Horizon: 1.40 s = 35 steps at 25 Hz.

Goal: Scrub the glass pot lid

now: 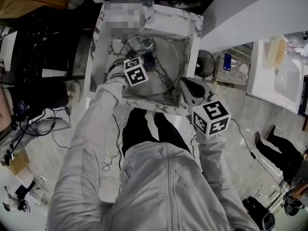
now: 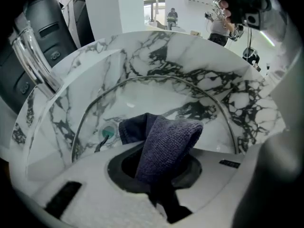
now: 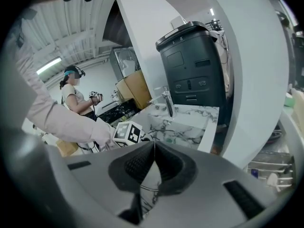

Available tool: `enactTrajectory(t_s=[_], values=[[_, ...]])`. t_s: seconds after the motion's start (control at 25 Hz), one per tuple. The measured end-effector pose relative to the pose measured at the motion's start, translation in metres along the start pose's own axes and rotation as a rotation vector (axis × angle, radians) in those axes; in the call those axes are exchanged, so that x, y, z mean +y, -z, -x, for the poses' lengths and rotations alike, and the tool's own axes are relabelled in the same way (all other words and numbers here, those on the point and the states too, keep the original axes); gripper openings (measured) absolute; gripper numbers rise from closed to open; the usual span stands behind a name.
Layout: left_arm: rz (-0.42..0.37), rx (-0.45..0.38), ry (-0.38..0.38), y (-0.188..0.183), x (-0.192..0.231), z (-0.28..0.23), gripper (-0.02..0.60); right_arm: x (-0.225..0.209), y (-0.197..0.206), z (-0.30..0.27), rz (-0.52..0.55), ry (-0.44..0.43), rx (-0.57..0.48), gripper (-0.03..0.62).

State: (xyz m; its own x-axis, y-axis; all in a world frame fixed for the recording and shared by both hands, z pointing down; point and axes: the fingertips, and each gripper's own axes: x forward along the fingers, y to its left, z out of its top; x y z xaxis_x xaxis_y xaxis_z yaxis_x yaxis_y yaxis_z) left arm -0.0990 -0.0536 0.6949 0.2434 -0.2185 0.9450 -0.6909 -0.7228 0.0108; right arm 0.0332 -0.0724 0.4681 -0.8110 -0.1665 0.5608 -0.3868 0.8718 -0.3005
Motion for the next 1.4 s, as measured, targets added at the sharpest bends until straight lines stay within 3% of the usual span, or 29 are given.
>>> enactTrajectory(t_s=[0.44,0.64,0.76,1.12,1.24,1.32,1.4], values=[[-0.066,0.000,0.246,-0.001,-0.072,0.006,0.071,0.010,-0.005,-0.008,0.015,-0.026,-0.006,0.031],[-0.061,0.002,0.385,-0.001,-0.102,0.015,0.071,0.013,-0.008,-0.009,0.016,-0.029,-0.009,0.031],[-0.051,0.009,0.427,-0.001,-0.108,0.019,0.071,0.014,-0.010,-0.008,0.013,-0.030,-0.006,0.031],[-0.080,0.109,0.688,0.008,-0.143,0.044,0.067,0.016,-0.022,-0.015,-0.007,-0.031,0.010,0.031],[-0.069,0.079,0.665,0.007,-0.134,0.051,0.067,0.018,-0.027,-0.022,-0.019,-0.026,0.009,0.031],[-0.030,0.031,0.546,0.005,-0.108,0.053,0.067,0.019,-0.030,-0.026,-0.027,-0.019,0.008,0.031],[0.044,-0.026,0.370,0.007,-0.068,0.053,0.067,0.019,-0.033,-0.030,-0.036,-0.011,0.006,0.031]])
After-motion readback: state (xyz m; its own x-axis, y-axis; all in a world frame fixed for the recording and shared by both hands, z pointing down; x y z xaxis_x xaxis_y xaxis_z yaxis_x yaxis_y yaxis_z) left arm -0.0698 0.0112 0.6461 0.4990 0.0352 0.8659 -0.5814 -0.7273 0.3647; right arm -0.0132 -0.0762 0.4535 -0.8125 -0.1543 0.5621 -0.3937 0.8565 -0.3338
